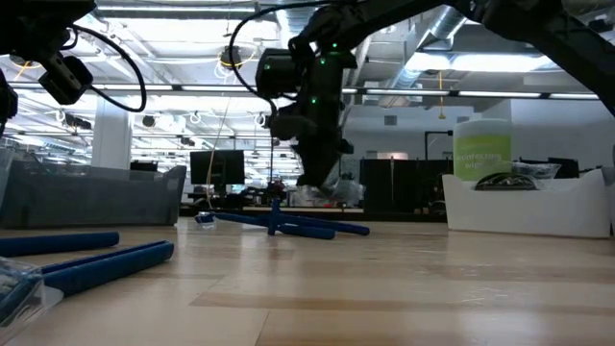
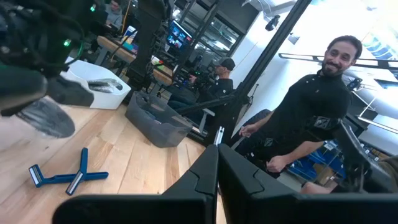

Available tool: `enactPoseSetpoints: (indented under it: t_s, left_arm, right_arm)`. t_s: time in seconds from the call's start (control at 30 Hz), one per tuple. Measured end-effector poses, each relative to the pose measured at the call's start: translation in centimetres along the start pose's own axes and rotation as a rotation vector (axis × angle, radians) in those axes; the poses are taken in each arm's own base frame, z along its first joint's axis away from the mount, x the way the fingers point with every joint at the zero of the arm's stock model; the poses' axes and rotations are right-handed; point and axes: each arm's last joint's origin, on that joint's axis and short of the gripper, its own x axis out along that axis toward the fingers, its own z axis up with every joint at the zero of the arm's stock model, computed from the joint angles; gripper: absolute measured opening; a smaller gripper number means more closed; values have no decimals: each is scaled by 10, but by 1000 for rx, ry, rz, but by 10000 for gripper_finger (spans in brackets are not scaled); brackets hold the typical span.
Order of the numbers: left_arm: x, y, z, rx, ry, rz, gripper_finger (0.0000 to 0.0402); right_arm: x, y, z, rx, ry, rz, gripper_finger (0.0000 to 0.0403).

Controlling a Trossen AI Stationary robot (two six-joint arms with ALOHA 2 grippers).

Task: Pick & Place Travel size toiletries
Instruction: Put the black hairbrush into the white bin

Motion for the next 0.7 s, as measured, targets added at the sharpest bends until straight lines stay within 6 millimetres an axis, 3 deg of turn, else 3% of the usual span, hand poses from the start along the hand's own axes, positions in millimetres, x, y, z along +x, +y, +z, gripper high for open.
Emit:
enactPoseSetpoints:
  t_s: [0.33, 0.53, 0.7]
  left_arm:
    - [0, 0, 0, 0, 0, -1, 2]
    - [0, 0, 0, -1, -1, -1, 2]
    - [0, 0, 0, -1, 0, -1, 2]
  right_arm:
    - [-64, 7, -19, -15, -16, -9, 0]
    - [-114, 8, -45, 27, -34, -92, 0]
    - [-142, 9, -68, 84, -25, -190, 0]
